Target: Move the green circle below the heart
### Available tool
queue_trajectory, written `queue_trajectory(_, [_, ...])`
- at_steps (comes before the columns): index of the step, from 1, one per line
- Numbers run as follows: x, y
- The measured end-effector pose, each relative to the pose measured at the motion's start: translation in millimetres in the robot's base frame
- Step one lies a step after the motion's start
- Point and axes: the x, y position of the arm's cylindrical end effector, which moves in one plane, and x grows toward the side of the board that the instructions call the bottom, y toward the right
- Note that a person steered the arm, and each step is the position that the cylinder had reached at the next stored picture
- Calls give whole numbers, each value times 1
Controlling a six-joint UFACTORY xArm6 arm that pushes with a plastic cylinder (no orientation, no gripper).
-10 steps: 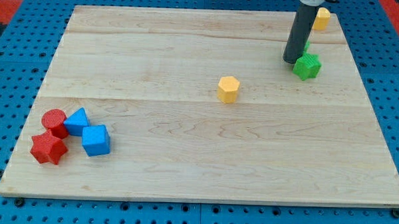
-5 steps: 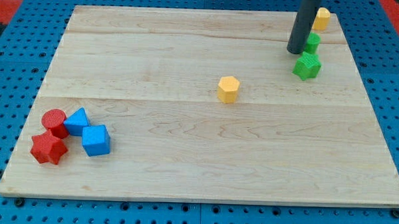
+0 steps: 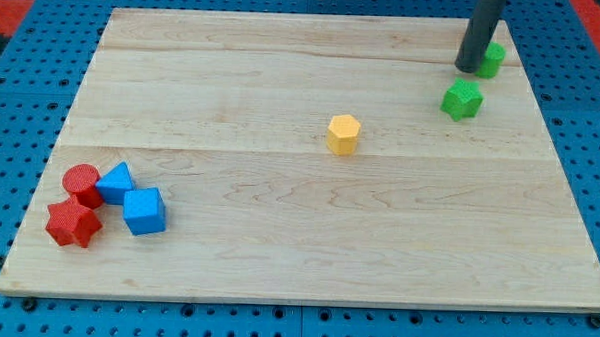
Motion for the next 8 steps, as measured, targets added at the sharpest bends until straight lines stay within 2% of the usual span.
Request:
queue_trajectory(3, [23, 16])
queue_trajectory(6, [21, 27])
queue_trajectory(8, [19, 59])
